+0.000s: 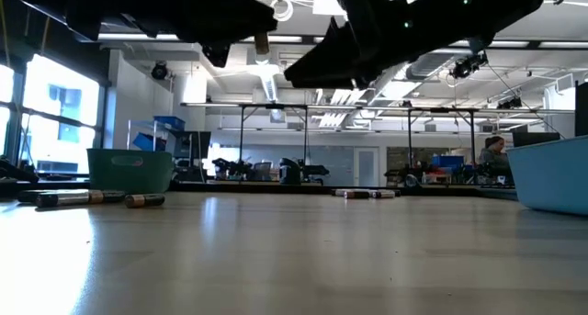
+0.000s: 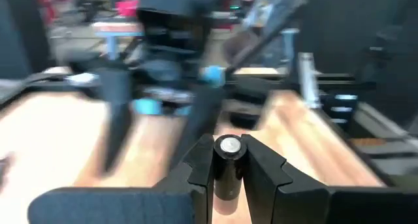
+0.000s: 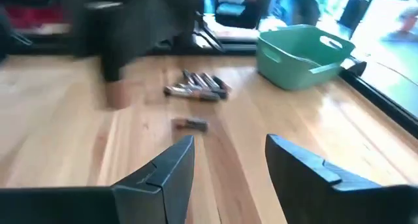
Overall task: Sort batteries
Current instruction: Put the black battery into the green bin
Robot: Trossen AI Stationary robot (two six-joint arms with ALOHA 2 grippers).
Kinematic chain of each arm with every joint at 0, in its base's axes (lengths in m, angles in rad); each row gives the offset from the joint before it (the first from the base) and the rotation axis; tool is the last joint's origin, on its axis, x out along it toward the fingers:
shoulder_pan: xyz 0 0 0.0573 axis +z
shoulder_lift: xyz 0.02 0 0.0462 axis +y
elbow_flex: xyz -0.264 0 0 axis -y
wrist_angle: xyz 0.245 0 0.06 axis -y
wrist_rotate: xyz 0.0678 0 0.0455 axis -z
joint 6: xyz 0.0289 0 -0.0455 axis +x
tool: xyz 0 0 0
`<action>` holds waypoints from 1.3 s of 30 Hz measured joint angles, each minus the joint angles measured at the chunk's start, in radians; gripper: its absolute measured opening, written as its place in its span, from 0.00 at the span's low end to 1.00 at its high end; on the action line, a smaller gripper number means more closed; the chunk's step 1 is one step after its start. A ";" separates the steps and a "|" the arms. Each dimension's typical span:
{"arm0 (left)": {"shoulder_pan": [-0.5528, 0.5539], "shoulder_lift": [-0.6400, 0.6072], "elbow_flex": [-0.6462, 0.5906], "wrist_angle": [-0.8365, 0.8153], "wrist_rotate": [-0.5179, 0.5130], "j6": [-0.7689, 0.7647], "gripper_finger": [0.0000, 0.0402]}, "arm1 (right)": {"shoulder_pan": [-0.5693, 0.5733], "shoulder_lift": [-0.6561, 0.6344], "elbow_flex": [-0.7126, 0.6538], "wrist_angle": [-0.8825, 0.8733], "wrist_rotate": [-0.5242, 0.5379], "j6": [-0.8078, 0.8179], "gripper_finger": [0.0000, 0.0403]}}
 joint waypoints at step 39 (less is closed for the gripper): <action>1.150 0.077 0.323 -1.416 -0.156 -0.053 0.10 | 0.001 0.007 0.002 -0.056 0.033 0.118 0.45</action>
